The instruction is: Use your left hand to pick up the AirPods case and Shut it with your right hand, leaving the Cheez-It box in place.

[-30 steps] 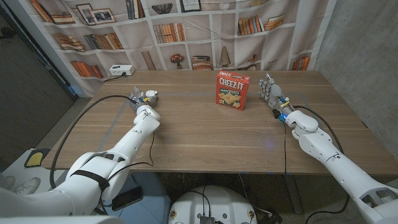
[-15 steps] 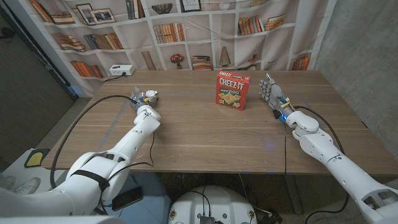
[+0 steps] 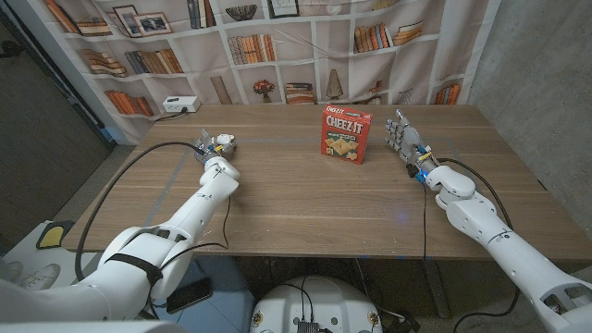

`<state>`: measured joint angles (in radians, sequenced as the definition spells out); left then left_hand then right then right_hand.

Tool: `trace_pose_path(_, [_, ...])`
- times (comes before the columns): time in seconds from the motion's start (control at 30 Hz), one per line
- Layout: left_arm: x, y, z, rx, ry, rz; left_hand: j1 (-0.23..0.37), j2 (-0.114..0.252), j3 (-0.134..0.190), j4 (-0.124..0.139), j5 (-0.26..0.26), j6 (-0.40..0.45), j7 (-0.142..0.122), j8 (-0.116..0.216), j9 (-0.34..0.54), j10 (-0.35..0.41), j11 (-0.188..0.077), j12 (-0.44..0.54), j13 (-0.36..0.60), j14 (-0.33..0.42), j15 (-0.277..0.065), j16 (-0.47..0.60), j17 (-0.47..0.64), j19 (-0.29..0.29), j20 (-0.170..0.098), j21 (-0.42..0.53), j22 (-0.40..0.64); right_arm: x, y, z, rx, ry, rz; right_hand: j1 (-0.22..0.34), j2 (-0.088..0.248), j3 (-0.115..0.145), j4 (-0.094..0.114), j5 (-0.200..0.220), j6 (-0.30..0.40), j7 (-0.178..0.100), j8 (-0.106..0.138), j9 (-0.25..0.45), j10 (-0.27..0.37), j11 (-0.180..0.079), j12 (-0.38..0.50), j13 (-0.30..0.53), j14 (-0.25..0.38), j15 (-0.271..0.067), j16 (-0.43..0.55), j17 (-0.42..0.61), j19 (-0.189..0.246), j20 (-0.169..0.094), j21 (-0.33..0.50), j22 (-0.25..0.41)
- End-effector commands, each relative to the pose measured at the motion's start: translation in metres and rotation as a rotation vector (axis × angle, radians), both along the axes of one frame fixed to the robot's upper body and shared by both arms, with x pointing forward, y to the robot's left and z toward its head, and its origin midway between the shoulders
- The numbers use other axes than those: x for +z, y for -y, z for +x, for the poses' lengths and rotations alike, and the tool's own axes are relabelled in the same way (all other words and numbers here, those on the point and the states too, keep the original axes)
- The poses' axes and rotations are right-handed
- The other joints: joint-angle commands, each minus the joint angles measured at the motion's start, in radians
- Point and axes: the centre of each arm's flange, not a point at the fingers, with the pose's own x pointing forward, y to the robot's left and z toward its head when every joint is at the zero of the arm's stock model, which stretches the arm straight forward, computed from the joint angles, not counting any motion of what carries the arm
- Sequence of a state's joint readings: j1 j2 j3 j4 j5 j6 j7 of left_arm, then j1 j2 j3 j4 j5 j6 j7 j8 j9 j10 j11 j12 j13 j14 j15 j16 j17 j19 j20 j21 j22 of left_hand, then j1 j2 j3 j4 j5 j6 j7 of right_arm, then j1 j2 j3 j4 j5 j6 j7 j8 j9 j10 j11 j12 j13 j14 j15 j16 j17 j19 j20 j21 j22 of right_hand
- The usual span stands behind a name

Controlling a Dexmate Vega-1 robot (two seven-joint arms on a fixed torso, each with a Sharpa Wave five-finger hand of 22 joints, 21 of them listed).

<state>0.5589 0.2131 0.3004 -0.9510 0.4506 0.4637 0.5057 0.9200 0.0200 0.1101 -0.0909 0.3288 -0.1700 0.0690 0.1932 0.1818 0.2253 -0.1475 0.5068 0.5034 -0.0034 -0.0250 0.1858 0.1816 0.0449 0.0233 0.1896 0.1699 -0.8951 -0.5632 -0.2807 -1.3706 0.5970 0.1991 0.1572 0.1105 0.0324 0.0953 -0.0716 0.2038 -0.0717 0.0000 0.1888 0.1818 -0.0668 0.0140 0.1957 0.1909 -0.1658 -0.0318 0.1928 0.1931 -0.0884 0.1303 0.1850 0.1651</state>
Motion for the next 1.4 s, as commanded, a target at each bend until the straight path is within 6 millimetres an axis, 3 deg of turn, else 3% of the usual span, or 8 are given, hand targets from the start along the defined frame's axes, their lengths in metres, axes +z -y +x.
trace_pose_path(0.03, [0.001, 0.003, 0.004, -0.012, 0.005, -0.007, 0.001, 0.006, -0.006, -0.001, -0.001, -0.203, 0.012, 0.005, 0.003, 0.01, -0.014, 0.005, 0.004, 0.006, -0.003, 0.004, 0.003, 0.005, -0.002, 0.004, 0.002, 0.0, 0.001, -0.001, -0.005, -0.003, -0.003, 0.004, 0.009, 0.004, -0.005, -0.002, -0.003, -0.002, 0.004, 0.003, 0.0, -0.007, 0.005, 0.002, -0.088, 0.0, 0.008, 0.001, 0.002, 0.01, 0.004, 0.006])
trace_pose_path(1.03, [0.0, 0.013, 0.009, -0.025, -0.001, -0.015, 0.0, 0.033, -0.006, 0.007, -0.003, -0.176, 0.013, 0.01, 0.003, 0.04, -0.022, 0.025, 0.008, 0.032, -0.014, 0.01, 0.007, 0.018, -0.001, 0.005, 0.002, -0.002, 0.004, 0.001, -0.003, -0.008, 0.007, 0.006, 0.013, 0.006, -0.007, -0.002, -0.003, -0.002, 0.004, 0.003, 0.0, -0.008, 0.004, 0.002, -0.088, -0.002, 0.008, 0.001, 0.003, 0.009, 0.004, 0.006])
trace_pose_path(1.4, [0.0, 0.017, 0.01, -0.033, 0.008, 0.002, 0.052, 0.094, 0.03, -0.01, -0.006, -0.151, 0.02, 0.014, 0.003, 0.069, -0.019, 0.037, 0.009, 0.051, -0.019, 0.013, 0.005, 0.028, 0.008, 0.005, 0.002, -0.003, 0.005, -0.001, -0.008, -0.008, 0.005, 0.006, 0.013, 0.006, -0.008, -0.003, -0.003, -0.003, 0.004, 0.003, 0.001, -0.008, 0.005, 0.002, -0.089, -0.002, 0.007, 0.001, 0.003, 0.01, 0.004, 0.006])
